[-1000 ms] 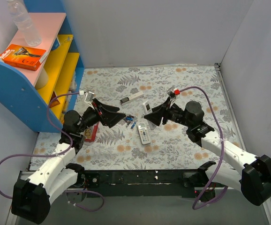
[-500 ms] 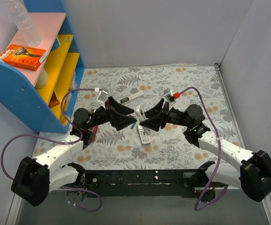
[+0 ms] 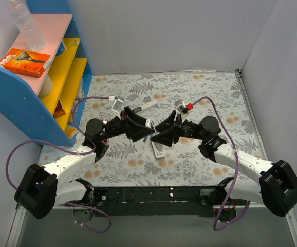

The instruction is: Load the batteries into the remote control

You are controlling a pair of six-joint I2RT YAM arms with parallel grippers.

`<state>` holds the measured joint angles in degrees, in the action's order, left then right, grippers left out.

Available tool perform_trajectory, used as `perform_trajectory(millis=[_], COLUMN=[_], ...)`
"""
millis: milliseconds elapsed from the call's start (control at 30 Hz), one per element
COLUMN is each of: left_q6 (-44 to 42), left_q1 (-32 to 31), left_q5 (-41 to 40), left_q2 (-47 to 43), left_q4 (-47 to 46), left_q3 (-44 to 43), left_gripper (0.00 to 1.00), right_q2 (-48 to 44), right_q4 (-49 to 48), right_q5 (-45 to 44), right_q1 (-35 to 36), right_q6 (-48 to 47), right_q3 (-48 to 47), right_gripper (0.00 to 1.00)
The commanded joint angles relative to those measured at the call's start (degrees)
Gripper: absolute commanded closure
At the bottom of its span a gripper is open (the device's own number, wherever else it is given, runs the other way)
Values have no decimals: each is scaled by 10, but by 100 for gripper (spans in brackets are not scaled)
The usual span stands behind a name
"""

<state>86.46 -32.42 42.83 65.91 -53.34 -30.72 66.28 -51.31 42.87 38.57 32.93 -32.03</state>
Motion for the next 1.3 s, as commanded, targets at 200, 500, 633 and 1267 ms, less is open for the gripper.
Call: perform_trajectory(millis=[200, 500, 633, 1267], left_q6=[-4, -30, -33, -30], left_q1=[-6, -7, -9, -8], left_q5=[-60, -326, -375, -402], left_q2=[-18, -111, -112, -122], left_q4=[25, 363, 453, 504], left_q3=[2, -54, -92, -98], left_gripper=[91, 100, 100, 100], right_q2=[10, -33, -41, 75], right_q4=[-28, 111, 131, 133], right_q5=[-10, -145, -209, -393], right_q1=[8, 19, 46, 158], right_q6=[-18, -124, -167, -253], right_q3=[5, 6, 5, -59], right_gripper=[64, 7, 7, 51])
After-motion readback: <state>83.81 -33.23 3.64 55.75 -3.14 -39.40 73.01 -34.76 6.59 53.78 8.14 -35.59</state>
